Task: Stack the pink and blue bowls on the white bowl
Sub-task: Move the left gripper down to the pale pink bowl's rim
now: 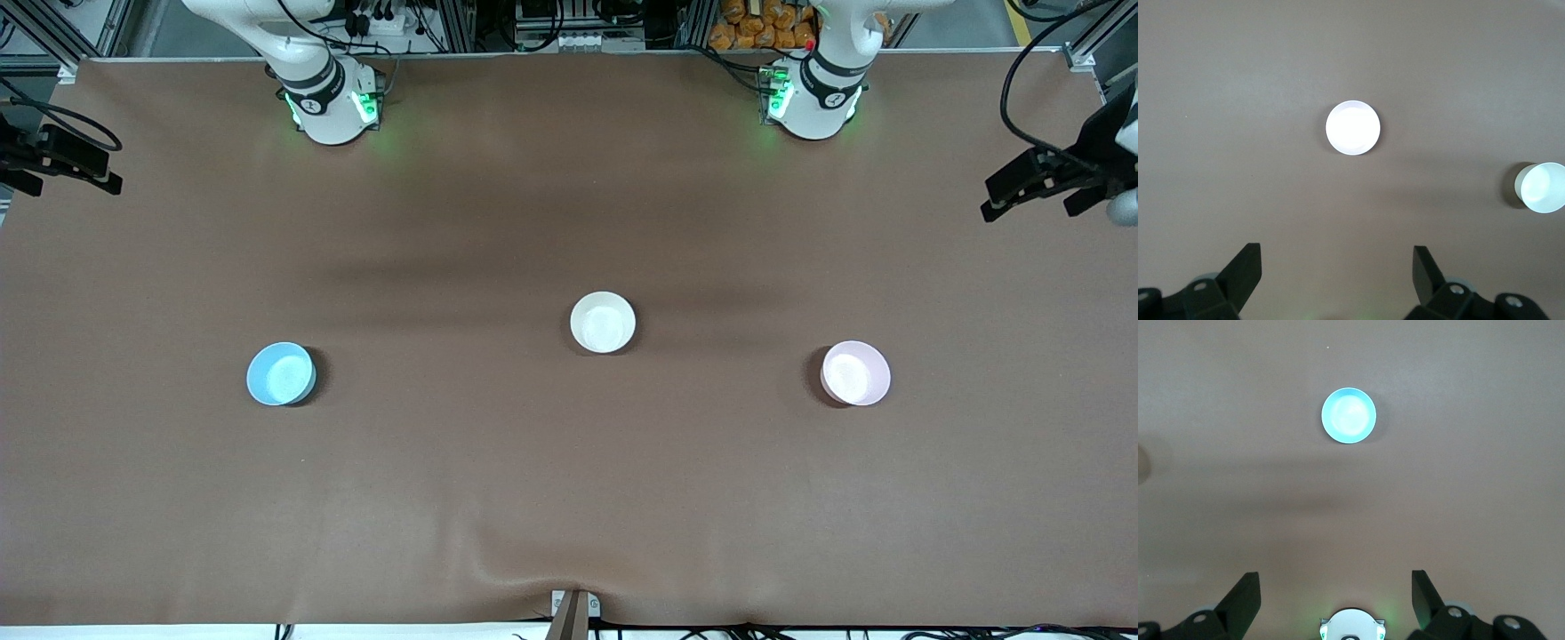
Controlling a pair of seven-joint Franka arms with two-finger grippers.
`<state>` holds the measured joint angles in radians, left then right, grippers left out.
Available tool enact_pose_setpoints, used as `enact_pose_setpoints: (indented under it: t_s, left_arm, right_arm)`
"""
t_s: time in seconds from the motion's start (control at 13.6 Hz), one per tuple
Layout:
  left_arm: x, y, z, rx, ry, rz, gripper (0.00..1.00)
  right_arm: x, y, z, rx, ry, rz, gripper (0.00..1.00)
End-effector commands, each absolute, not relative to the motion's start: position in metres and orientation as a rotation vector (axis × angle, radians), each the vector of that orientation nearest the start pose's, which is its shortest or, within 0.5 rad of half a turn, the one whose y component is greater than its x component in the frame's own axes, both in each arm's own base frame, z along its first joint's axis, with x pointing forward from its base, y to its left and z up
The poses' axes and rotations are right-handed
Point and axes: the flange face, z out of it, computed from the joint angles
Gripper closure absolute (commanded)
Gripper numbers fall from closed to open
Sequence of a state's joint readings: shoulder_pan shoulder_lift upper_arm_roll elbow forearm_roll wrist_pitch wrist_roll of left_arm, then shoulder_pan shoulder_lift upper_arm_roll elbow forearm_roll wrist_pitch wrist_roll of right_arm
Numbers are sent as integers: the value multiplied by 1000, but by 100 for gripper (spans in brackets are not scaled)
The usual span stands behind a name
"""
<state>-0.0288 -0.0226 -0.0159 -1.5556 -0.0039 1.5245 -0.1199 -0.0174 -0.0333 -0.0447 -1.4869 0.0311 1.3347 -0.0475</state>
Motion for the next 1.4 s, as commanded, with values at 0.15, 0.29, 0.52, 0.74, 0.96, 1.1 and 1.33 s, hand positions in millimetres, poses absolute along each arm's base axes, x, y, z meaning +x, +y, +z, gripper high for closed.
enact_pose_setpoints:
  t_s: [0.15,0.29,0.52,0.74,0.96,1.1,1.33]
  left_arm:
    - [579,1,553,-3133,-143,55,0]
    - [585,4,509,-3135,-152,-26,0]
    - [596,12,453,-3144,-163,-41,0]
    - [606,13,415,-3150,-148,3,0]
    - [605,8,385,-3152,-134,-7,0]
    - [608,1,367,-3152,-117,5,0]
    - [611,0,352,-3153,-113,13,0]
  right_arm:
    - [517,-27,665,-3091,29,187,0]
    - [517,-27,665,-3091,29,187,0]
    - [517,-27,665,-3091,29,182,0]
    - [517,-26,665,-3092,27,180,0]
    - [517,-26,665,-3090,26,180,0]
    - [518,-26,665,-3090,26,182,0]
    - [517,-26,665,-3090,29,182,0]
